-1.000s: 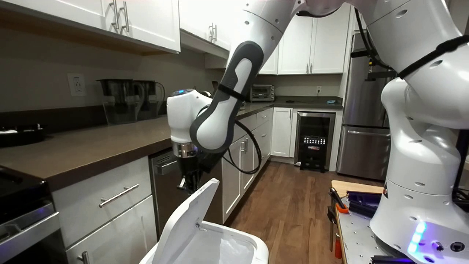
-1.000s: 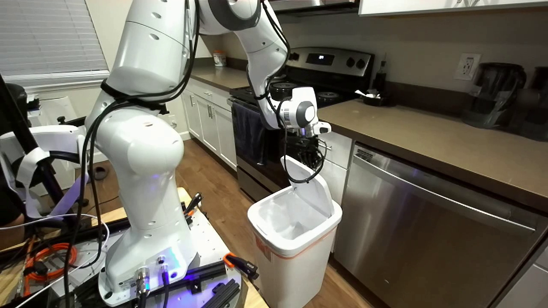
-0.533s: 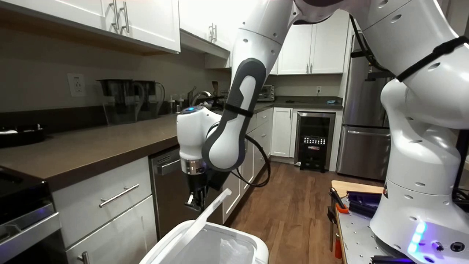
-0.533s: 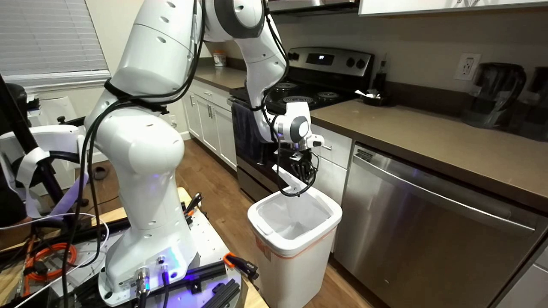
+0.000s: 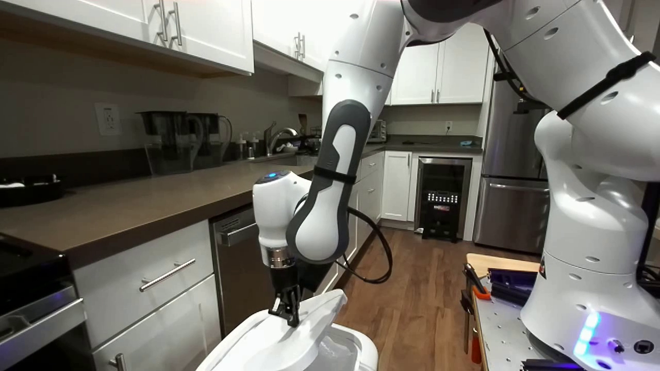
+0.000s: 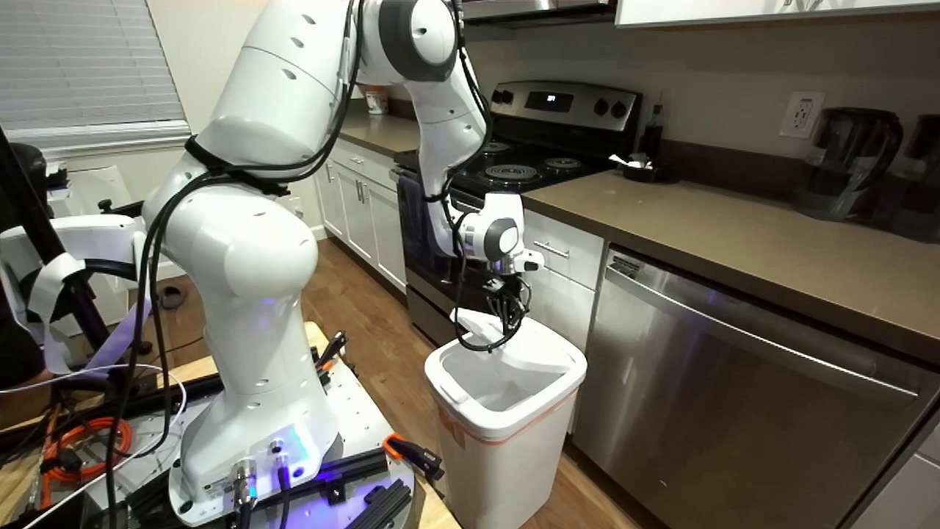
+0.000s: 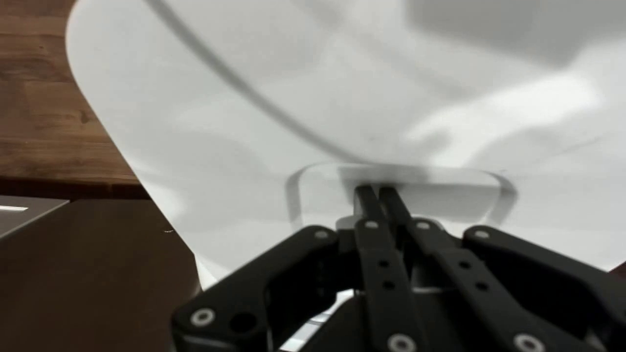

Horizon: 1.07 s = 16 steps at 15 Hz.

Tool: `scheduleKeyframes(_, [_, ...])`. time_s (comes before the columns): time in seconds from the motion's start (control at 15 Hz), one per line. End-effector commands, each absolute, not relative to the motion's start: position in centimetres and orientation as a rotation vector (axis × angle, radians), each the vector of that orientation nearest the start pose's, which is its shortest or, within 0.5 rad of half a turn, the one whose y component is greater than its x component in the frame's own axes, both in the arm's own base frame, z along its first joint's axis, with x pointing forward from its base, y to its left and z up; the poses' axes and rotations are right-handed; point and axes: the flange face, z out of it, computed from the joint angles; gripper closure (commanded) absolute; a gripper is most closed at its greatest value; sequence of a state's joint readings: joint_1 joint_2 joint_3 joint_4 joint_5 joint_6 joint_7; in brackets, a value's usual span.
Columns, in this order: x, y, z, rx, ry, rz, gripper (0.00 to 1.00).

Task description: Close the bin

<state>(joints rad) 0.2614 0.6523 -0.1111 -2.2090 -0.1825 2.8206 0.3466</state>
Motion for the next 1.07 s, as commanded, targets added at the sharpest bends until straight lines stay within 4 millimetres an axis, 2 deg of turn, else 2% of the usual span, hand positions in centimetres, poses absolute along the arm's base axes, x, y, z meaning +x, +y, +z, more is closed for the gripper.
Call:
scheduleKeyframes(0.0, [51.4, 9.1, 7.3, -3.258, 0.028, 0.066, 0.91])
scheduleKeyframes(0.67, [51.7, 9.2, 7.5, -3.259, 0.004, 0.041, 0.93])
scheduleKeyframes(0.87, [50.9, 9.1, 5.0, -3.248, 0.004, 0.101, 0.91])
scheduleKeyframes(1.0, [50.2, 8.8, 3.3, -3.261, -0.003, 0.071, 0.91])
